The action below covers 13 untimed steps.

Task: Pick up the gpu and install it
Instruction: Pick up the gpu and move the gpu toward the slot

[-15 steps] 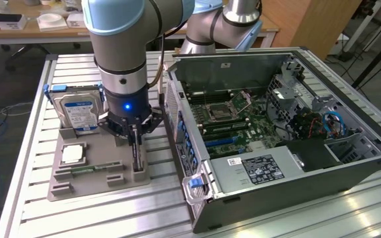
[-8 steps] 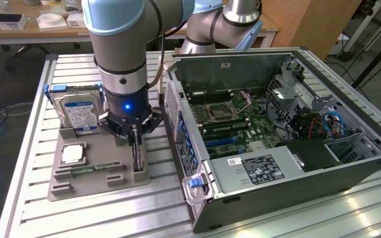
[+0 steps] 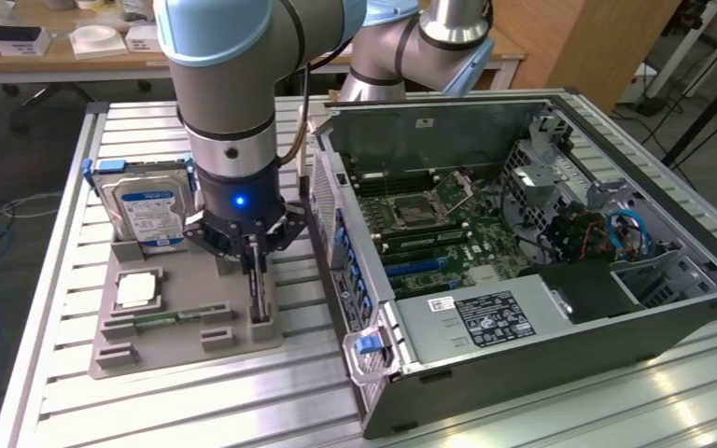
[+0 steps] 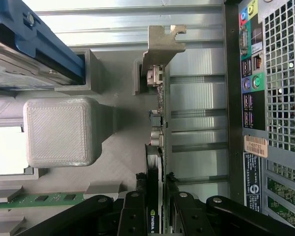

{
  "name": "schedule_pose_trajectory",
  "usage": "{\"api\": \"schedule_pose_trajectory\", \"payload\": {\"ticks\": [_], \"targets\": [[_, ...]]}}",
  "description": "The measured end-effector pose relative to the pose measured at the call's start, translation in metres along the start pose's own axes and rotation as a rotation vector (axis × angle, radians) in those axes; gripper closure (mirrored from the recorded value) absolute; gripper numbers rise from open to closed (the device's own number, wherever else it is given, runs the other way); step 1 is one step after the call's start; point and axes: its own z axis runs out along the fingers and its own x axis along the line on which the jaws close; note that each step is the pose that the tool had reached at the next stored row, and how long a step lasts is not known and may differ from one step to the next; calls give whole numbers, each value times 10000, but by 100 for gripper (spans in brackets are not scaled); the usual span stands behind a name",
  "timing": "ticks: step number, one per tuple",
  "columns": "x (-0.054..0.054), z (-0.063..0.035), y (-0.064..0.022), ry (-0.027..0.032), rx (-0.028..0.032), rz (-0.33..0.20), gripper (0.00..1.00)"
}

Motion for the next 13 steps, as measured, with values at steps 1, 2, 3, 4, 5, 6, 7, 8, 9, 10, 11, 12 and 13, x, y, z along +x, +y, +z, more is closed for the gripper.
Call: {"api": "schedule_pose_trajectory", "payload": {"ticks": [1,2,3,4,5,6,7,8,9,10,11,12,13], "targets": [[0,0,0,0,0,0,74],[0,0,0,0,-1,0,74],[0,0,0,0,0,0,74],[0,0,0,-1,-1,0,74],[-1,-5,1,-3,-3,0,74],[-1,-16,1,-3,-2,0,74],[-1,-32,1,-2,-1,0,74],[-1,-50,2,-1,0,0,74],[-2,-68,2,-1,-1,0,74],[-2,-88,3,0,-1,0,74],[-3,-110,4,0,0,0,74],[-4,-135,4,1,0,0,74],[-4,-158,5,-1,0,0,74]]}}
